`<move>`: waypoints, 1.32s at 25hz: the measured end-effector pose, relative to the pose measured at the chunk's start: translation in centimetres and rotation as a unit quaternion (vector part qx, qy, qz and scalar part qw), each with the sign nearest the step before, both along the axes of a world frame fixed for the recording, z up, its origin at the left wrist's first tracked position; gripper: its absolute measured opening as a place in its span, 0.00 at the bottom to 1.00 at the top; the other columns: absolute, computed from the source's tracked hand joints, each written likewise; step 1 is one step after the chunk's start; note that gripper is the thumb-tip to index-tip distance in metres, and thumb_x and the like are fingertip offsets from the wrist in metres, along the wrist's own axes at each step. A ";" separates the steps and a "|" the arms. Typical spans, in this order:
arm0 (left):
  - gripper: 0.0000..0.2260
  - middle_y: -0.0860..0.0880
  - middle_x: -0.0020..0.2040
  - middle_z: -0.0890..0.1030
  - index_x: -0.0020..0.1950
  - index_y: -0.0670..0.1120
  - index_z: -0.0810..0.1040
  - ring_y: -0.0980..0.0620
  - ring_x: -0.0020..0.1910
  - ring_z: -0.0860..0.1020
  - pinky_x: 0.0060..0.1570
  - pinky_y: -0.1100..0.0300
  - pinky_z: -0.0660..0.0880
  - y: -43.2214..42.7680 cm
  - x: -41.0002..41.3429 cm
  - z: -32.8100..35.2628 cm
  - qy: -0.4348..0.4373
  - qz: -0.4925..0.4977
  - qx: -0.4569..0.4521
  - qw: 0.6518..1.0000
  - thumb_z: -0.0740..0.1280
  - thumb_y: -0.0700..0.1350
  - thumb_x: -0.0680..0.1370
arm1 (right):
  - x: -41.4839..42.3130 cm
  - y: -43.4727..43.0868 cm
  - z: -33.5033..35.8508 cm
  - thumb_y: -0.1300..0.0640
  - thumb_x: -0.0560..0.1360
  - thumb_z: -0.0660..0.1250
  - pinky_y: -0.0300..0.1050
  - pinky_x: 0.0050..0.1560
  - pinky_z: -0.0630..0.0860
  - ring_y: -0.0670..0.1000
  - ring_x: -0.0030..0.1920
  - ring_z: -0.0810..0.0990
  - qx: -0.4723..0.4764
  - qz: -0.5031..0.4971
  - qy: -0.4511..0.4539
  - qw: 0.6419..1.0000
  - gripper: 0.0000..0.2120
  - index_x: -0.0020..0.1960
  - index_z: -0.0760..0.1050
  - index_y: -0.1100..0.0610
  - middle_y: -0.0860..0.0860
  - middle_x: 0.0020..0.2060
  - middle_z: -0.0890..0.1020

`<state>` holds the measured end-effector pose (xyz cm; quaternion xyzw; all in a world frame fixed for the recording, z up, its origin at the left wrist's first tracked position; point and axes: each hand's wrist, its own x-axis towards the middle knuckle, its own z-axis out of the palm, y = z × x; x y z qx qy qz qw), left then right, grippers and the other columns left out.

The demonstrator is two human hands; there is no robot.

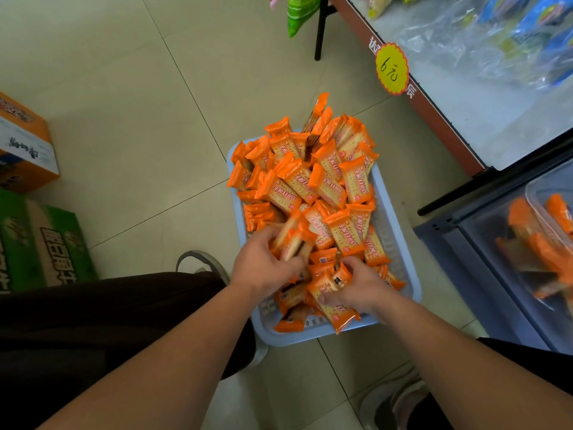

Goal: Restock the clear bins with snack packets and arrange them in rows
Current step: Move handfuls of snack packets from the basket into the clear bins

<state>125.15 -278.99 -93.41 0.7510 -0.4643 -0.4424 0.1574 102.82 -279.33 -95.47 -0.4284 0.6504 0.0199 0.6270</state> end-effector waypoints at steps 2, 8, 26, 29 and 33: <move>0.24 0.57 0.52 0.81 0.55 0.61 0.76 0.55 0.48 0.82 0.49 0.48 0.83 0.0 1.2 0.3 -0.030 0.019 -0.030 0.999 0.77 0.66 0.62 | 0.3 -0.1 -0.1 0.50 0.62 0.87 0.49 0.51 0.81 0.51 0.55 0.81 0.006 0.004 0.012 1.000 0.48 0.74 0.63 0.46 0.46 0.58 0.79; 0.25 0.56 0.56 0.73 0.59 0.59 0.73 0.54 0.54 0.77 0.55 0.50 0.80 2.1 1.9 0.2 -0.088 -0.091 -0.017 0.992 0.78 0.62 0.66 | 1.1 -0.1 0.1 0.43 0.56 0.88 0.50 0.66 0.75 0.54 0.71 0.72 -0.034 0.061 0.039 0.997 0.61 0.81 0.59 0.48 0.48 0.73 0.69; 0.25 0.55 0.54 0.76 0.57 0.53 0.78 0.57 0.50 0.75 0.46 0.67 0.69 -2.6 -5.2 14.3 -0.003 -0.079 -0.230 0.970 0.82 0.57 0.65 | -6.7 -3.8 23.5 0.35 0.56 0.79 0.52 0.48 0.81 0.47 0.44 0.81 -0.267 0.101 0.176 0.942 0.32 0.52 0.70 0.47 0.48 0.45 0.81; 0.21 0.57 0.50 0.77 0.51 0.58 0.76 0.59 0.47 0.76 0.45 0.72 0.69 -2.1 -9.5 18.1 0.038 -0.119 -0.256 0.958 0.82 0.57 0.65 | -12.4 -2.0 29.1 0.38 0.59 0.81 0.51 0.45 0.78 0.49 0.42 0.80 -0.279 0.085 0.208 0.934 0.30 0.52 0.71 0.49 0.50 0.43 0.81; 0.21 0.54 0.44 0.82 0.48 0.57 0.78 0.54 0.43 0.81 0.48 0.51 0.80 -2.1 -18.4 21.1 0.105 -0.161 -0.245 0.950 0.81 0.61 0.62 | -22.9 -1.0 32.9 0.44 0.63 0.83 0.48 0.40 0.75 0.49 0.44 0.80 -0.290 -0.013 0.256 0.922 0.27 0.53 0.74 0.53 0.50 0.45 0.81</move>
